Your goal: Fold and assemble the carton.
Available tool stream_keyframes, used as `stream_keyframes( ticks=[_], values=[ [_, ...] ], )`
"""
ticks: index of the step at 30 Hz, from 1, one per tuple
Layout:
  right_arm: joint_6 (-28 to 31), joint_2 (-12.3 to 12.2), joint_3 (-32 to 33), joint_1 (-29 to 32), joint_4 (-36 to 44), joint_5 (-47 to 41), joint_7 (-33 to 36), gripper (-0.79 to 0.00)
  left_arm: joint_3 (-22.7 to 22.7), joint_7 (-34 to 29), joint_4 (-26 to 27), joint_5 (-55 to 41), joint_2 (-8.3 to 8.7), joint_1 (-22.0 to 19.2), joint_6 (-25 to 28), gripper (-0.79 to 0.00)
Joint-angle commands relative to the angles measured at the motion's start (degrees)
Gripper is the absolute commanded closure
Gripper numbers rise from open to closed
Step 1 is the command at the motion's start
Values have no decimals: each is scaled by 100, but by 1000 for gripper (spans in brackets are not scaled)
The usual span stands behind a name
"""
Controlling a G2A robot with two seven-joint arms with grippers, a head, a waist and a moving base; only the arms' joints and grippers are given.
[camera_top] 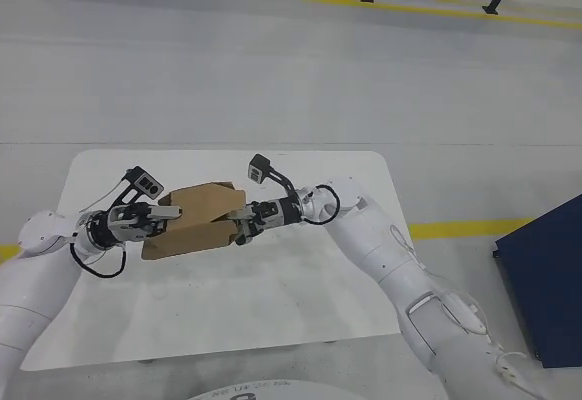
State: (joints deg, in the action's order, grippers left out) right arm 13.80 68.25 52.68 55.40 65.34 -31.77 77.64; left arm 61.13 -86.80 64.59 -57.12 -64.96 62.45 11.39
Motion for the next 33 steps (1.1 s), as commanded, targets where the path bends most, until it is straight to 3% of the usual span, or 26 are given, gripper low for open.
stream_keyframes(
  ticks=[1,24,33],
  values=[
    [-81,28,-105,-44,2,124,-95,-785,-38,34,6,51,-17,-17,10,0],
    [-534,293,-590,-480,-488,334,-691,-785,-366,-120,53,102,-134,-63,-392,0],
    [-529,287,-554,-483,-480,416,-575,-785,-210,75,-10,470,-106,-103,-35,0]
  ],
)
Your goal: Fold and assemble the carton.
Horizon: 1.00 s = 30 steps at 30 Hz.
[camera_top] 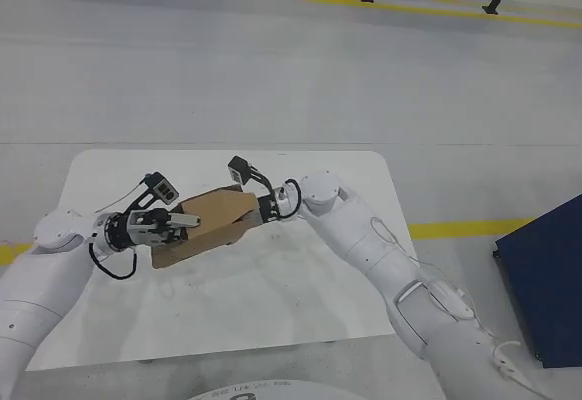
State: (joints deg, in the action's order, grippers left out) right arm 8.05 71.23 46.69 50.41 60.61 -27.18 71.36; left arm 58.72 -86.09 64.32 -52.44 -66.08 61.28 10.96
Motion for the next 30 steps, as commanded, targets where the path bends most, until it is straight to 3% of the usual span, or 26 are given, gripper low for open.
stream_keyframes(
  ticks=[1,19,30],
  values=[
    [83,-24,89,32,-9,-89,114,-785,66,28,30,36,15,22,39,0],
    [639,-263,900,465,183,-715,747,-785,642,50,227,-18,126,230,103,0],
    [679,-318,925,641,515,-411,719,-785,687,181,250,150,123,244,134,0]
  ],
)
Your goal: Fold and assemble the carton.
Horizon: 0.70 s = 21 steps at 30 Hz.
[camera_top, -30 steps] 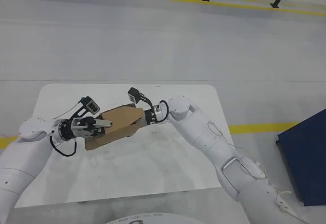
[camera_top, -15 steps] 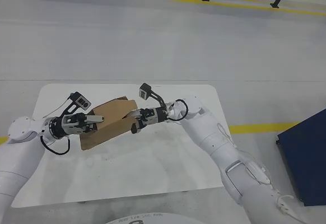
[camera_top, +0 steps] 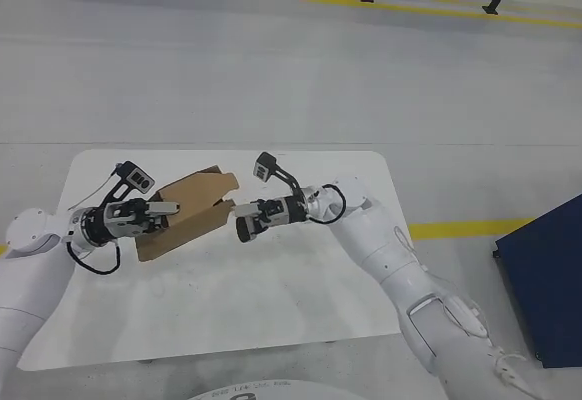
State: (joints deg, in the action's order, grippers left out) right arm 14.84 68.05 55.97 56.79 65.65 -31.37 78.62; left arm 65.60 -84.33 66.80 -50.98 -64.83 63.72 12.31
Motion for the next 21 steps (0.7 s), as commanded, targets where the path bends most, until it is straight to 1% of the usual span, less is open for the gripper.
stream_keyframes(
  ticks=[1,10,21],
  values=[
    [2,-1,-7,10,24,25,-21,-785,-2,8,3,6,-3,0,-2,0],
    [-172,13,-56,-35,23,76,-205,-785,-59,-1,40,76,-25,-5,-30,0],
    [-186,50,-129,-135,-115,46,-263,-785,1,-95,65,13,-24,17,-100,0]
  ],
)
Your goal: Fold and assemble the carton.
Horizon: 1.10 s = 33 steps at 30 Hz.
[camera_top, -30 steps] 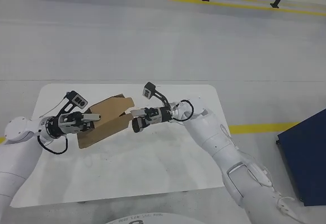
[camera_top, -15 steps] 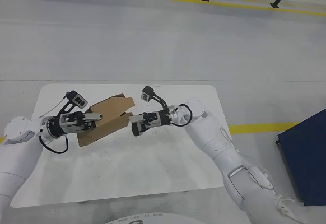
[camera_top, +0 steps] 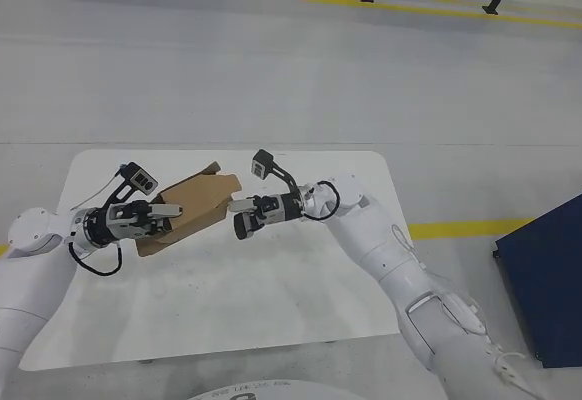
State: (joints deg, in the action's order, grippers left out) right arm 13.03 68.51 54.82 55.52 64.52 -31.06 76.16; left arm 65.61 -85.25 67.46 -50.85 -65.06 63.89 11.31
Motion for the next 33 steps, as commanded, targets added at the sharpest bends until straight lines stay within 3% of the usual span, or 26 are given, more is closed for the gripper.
stream_keyframes(
  ticks=[1,18,33],
  values=[
    [-10,9,-27,-16,-6,26,-26,-785,-4,-5,2,10,-3,-2,-3,0],
    [-107,0,195,-32,-230,-462,-17,-785,79,8,82,94,5,35,3,0],
    [-76,-3,212,22,-150,-408,-6,-785,-136,361,32,730,-19,-37,30,0]
  ],
)
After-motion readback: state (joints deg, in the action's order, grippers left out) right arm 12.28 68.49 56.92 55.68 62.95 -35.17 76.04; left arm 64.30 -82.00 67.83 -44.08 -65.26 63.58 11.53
